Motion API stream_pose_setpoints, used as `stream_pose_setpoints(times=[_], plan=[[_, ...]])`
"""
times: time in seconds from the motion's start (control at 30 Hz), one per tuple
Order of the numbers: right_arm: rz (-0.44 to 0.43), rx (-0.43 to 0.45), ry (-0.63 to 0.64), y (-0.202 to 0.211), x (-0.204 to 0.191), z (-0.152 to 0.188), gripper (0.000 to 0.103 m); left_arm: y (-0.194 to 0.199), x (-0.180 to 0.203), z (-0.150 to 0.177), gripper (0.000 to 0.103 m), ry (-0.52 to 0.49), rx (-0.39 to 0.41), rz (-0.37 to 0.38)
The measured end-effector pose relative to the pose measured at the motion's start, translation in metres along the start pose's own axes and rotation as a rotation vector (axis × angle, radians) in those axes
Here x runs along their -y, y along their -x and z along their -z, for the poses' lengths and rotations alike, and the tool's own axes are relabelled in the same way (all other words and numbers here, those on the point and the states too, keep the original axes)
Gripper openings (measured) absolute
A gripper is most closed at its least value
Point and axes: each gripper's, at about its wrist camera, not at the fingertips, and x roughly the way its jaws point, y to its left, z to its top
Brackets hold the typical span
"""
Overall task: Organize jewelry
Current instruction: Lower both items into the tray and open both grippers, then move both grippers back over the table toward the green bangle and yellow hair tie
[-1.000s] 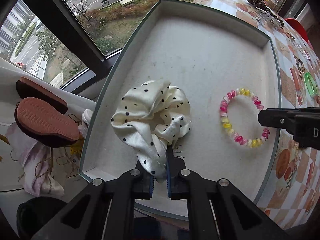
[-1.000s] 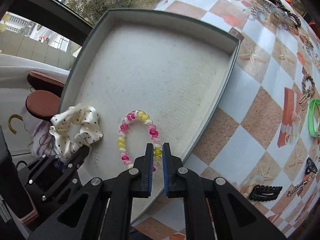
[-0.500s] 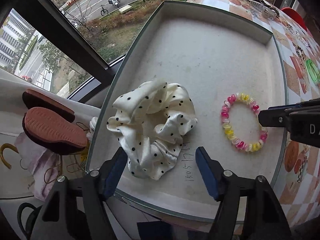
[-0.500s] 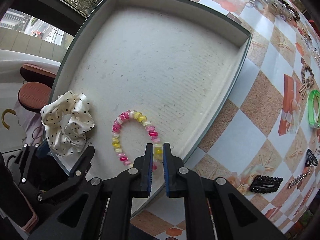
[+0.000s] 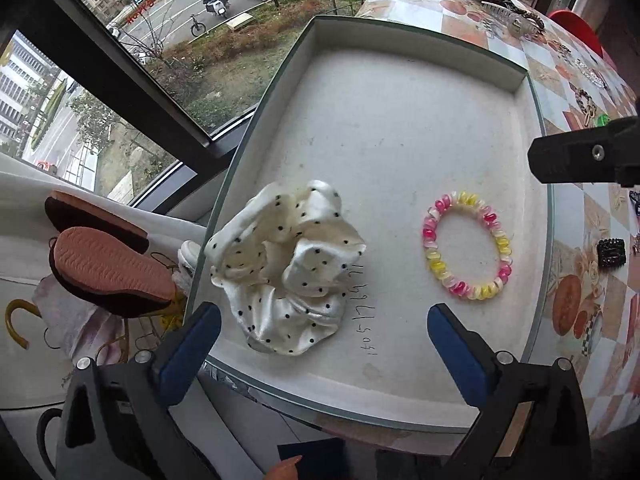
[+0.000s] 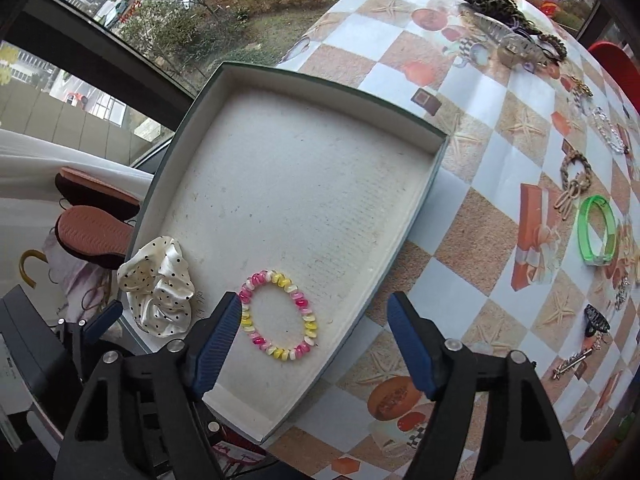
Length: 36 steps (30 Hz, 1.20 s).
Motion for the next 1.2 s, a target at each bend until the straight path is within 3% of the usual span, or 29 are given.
stream_pose_setpoints(times=[0.1,0.17,0.4,0.7,0.87,1.2], plan=[[-0.006,0.014,-0.055,0.016,0.025,0.012,0.082,0.006,0.007,-0.001,0.103,-0.048,0.014,0.008],[-0.016,0.025,-0.094,0.026,0.040,0.023,0.089,0.013,0.014,-0.003,0.103,-0.085,0.022,0.018],[-0.038,0.031,-0.265,0.046,0.107,0.057,0.089,0.034,0.044,-0.020,0.103,-0.166,0.061,0.027],[0.064,0.019,-0.554,0.056,0.221,0.103,0.089,0.053,0.117,-0.056,0.103,-0.272,0.043,0.114],[0.107,0.017,-0.641,0.060,0.281,0.109,0.089,0.065,0.152,-0.079,0.103,-0.265,0.051,0.132],[0.139,0.036,-0.723,0.064,0.374,0.092,0.089,0.049,0.231,-0.131,0.103,-0.201,-0.020,0.208]])
